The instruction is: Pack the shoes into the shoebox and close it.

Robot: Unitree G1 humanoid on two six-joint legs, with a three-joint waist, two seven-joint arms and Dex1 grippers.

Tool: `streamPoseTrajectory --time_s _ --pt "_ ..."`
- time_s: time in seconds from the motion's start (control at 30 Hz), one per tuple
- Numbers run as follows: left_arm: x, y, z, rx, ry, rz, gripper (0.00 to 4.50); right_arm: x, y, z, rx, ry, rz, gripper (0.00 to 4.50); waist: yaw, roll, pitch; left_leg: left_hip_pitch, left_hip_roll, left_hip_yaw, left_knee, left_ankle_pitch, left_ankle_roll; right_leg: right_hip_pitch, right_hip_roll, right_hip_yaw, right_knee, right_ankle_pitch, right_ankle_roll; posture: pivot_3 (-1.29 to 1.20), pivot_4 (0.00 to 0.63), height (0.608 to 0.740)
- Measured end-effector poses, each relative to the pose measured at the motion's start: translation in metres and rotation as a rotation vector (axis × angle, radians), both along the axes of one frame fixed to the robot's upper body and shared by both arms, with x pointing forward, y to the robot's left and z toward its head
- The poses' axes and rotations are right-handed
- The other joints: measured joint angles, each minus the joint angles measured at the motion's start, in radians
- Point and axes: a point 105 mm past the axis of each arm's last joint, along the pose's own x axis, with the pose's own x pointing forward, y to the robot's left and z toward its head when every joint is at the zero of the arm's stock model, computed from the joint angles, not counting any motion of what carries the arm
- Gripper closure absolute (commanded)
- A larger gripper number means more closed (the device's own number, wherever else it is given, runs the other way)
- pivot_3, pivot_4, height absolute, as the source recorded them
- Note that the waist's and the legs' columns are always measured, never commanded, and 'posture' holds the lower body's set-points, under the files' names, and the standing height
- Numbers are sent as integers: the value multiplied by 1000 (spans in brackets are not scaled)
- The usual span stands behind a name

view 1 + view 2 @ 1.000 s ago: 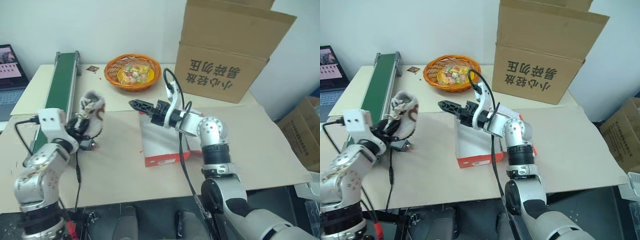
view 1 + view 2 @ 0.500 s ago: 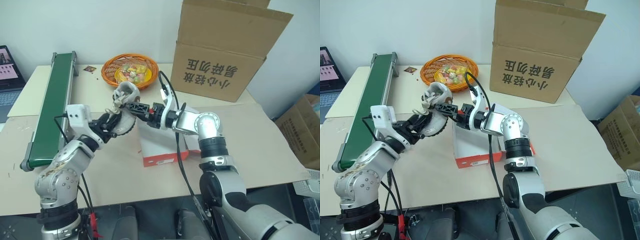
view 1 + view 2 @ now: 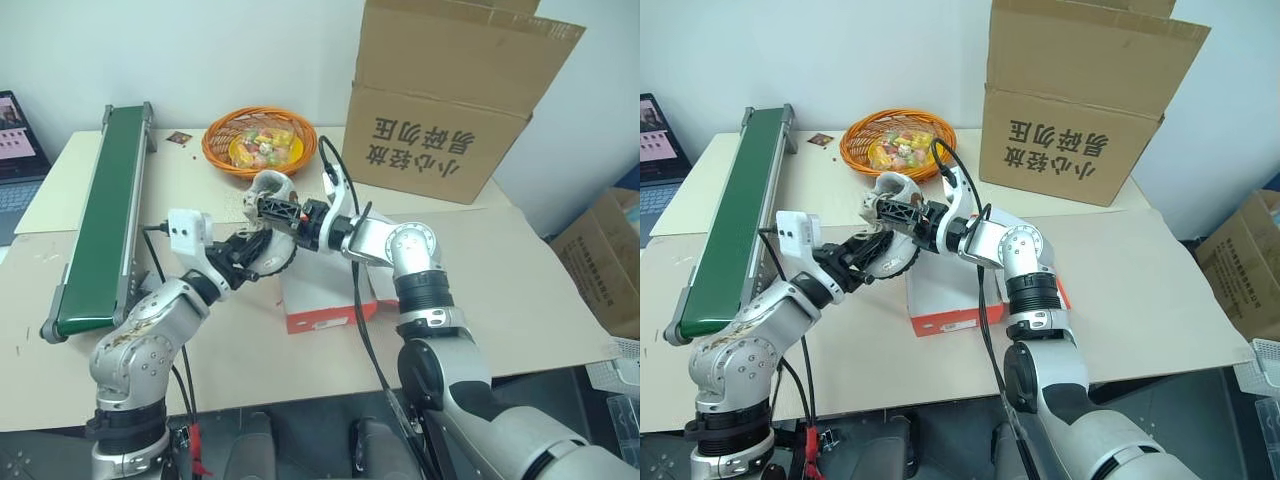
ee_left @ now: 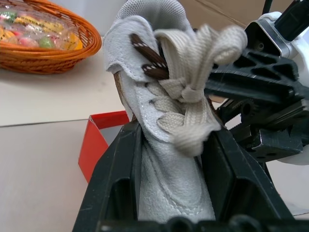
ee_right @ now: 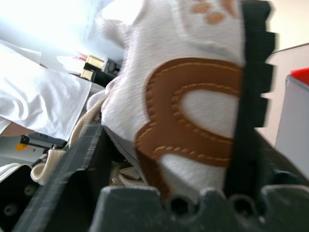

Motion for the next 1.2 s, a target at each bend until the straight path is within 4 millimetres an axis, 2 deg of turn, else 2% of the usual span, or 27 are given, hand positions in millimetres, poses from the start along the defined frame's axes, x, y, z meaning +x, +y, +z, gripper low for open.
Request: streamPoseTrajectory --time_s 0.13,0.2,0.47,0.57,0.77,0.93,1.03,1.13,1.2 --pt "0 -1 1 2 -7 -8 2669 1 -1 0 -9 -1 -14 3300 0 0 0 0 0 0 0 0 0 0 0 0 0 0 0 0 150 709" --pt "0 -1 2 2 -15 -6 2669 1 -2 2 -9 -5 -19 3586 0 0 0 0 0 0 0 0 0 0 0 0 0 0 0 0 150 709" --pt "0 0 7 87 -69 -15 2669 2 -3 7 27 17 -29 3618 0 0 0 0 0 0 0 0 0 0 0 0 0 -2 -4 0 150 709" --pt "-1 1 12 119 -104 -28 2669 6 -11 10 67 52 -65 3618 1 0 0 0 0 0 0 0 0 0 0 0 0 -2 -4 0 150 709" --pt "-15 2 17 225 -143 -124 2669 27 -38 17 152 74 -246 3618 -1 2 1 0 0 0 -1 0 0 0 0 0 -1 -3 -5 0 150 709" --pt "-32 1 30 299 -193 -221 2669 33 -45 17 145 64 -302 3618 -4 4 3 0 0 0 -1 0 0 -1 0 0 0 -3 -5 0 150 709" --pt "-44 2 30 376 -185 -294 2669 33 -50 12 24 11 -314 3618 -5 6 4 0 0 0 -1 0 0 -1 0 0 -1 -4 -6 0 150 709" --pt "-57 8 22 443 -134 -375 2669 21 -61 -10 -269 -93 -256 3618 2 8 6 -1 0 0 -1 0 -1 -1 -1 0 -2 -5 -7 0 150 709" --pt "-59 10 21 464 -124 -396 2669 14 -65 -21 -374 -112 -221 3618 3 9 8 -1 0 0 -1 -3 -5 -1 -1 0 -2 -5 -7 0 150 709"
